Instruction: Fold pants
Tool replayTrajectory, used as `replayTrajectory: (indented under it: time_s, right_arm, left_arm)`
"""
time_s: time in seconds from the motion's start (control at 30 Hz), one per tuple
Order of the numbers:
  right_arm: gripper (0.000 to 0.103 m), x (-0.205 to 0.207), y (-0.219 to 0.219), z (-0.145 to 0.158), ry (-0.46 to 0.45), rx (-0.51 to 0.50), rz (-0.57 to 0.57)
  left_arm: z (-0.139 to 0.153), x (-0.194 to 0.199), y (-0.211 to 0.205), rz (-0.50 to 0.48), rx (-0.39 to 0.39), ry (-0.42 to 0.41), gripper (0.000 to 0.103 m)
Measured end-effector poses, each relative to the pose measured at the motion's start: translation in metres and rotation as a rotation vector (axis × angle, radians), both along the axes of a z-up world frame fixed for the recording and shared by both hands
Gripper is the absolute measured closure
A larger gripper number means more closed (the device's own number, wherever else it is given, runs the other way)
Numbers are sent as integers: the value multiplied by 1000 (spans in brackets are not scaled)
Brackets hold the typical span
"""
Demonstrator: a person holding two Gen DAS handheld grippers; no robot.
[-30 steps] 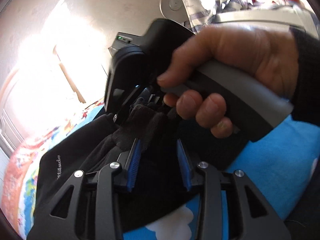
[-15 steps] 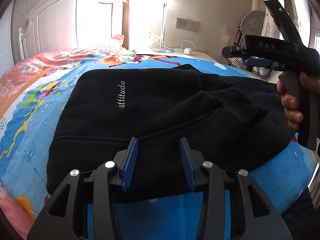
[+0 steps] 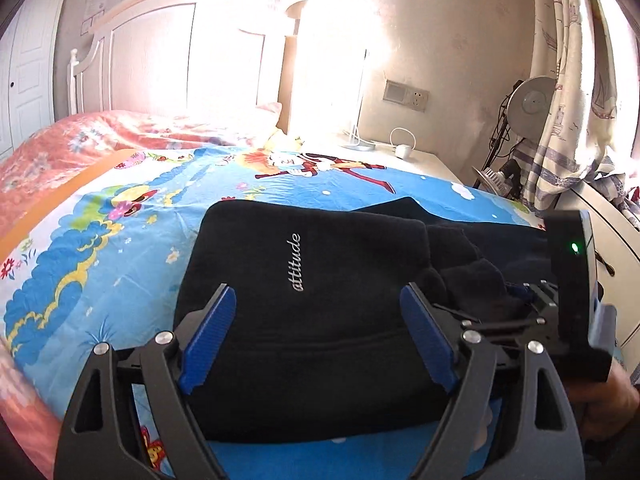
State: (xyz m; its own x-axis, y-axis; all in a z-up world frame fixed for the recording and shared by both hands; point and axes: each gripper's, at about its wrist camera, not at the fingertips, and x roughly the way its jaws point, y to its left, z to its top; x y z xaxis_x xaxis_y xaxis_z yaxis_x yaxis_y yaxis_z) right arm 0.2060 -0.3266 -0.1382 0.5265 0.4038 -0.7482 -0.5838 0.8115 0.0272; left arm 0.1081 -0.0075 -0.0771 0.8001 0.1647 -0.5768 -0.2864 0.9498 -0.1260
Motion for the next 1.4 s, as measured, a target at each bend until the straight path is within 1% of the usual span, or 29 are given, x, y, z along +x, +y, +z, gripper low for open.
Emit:
replayTrajectory:
  time_s: [0.07,0.1,0.17,0.23,0.27,0.33,0.43,0.5,0.53,0.57,0.6,0.67,0.7,0.77,0.8,0.87,0.9,0.97,1.0,1.07,1.1,1.13,1.17,1.23,1.27,1.3,1.33,1.37,1.4]
  right_arm:
    - [7,-1,1,1,-2,-16,0]
    - [7,-1,2,1,-1,-19,-3]
    - [7,-2,2,1,-6,-24,-4]
    - [7,-2,2,1,3,-22,-8]
    - [7,-2,2,1,9,-22,-9]
    - [7,-2,3,1,10,-29,-5]
    - [7,-1,3,0,12,-27,-6]
    - [7,-2,3,0,15,-28,-5]
    - [7,-2,3,0,14,-29,-5]
    - [7,-2,3,0,16,-30,-4]
    - [7,-2,3,0,17,-30,-4]
    - [7,-2,3,0,20,-30,-3]
    - [7,-3,4,0,19,-30,-2]
    - [7,-3,3,0,17,-29,-1]
    - [7,-3,3,0,17,-27,-1]
    - [7,-2,2,-1,17,-24,-2]
    - [7,-2,2,-1,18,-25,-3]
    - [7,-1,2,0,22,-25,-3]
    - [7,-1,2,0,26,-28,-3]
    - [7,0,4,3,32,-45,5]
    - [7,2,5,6,43,-54,10]
    - [7,4,6,11,54,-54,15]
    - [7,5,5,17,54,-45,16]
    - [7,6,7,32,24,-24,21]
    - [7,8,9,39,18,-10,39]
    - [7,12,12,44,17,3,53]
    - [7,17,16,49,18,17,59]
    - [7,23,20,52,24,30,66]
    - [8,30,25,55,32,39,79]
  left_arm:
    - [9,26,7,-73,-54,6,34]
    - [11,47,8,-99,-50,56,38]
    - [0,89,5,-129,-12,197,58]
    - [-18,124,6,-167,-29,296,59]
    - [-26,139,8,-167,-24,339,61]
    - [-42,161,12,-182,-18,401,61]
    - [-39,173,20,-198,-23,398,61]
    - [-35,179,28,-162,2,385,70]
    - [-37,183,35,-142,-20,393,76]
    - [-40,186,42,-135,-46,400,77]
    - [-42,190,46,-132,-52,403,77]
    - [-44,194,57,-66,-21,423,77]
    - [-43,194,65,-26,-25,423,77]
    - [-38,185,83,54,-64,398,78]
    - [-30,176,90,66,-101,356,78]
    - [-15,153,97,39,-161,269,70]
    - [-9,142,98,5,-179,237,69]
    - [-4,122,95,-105,-209,201,66]
    - [-5,114,92,-146,-196,199,66]
    - [-15,106,90,-168,-135,240,66]
    - [-24,105,96,-138,-106,274,66]
    - [-33,105,104,-86,-83,303,69]
    - [-39,105,115,-51,-82,318,79]
    - [-40,102,133,-9,-94,303,81]
    - [-38,100,139,38,-61,300,75]
    - [-36,98,146,112,-8,308,64]
    - [-33,94,156,171,0,308,56]
    - [-30,88,167,191,-57,291,57]
    - [-25,78,175,181,-141,245,57]
